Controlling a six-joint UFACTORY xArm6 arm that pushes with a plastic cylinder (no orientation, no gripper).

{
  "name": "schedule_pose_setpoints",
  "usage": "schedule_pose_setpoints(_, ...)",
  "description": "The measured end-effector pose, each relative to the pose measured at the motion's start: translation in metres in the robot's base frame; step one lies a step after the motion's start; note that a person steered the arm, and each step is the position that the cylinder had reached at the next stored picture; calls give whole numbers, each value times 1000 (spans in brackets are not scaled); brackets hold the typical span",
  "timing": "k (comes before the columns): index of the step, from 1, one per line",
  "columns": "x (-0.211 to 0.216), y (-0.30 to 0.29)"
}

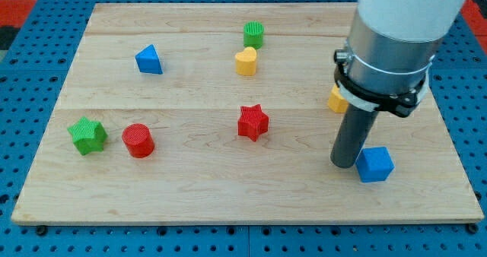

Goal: Locate the red star diagonally above the top left side of the blue cube

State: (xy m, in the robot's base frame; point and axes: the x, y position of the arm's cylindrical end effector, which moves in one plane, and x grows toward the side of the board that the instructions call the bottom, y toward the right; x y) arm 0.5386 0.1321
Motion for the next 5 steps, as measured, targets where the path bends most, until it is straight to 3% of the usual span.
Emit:
schedule_pose_setpoints(1, -1, -1)
schedule_pose_setpoints(3, -52, -20)
schedule_pose_setpoints(5, -103, -98)
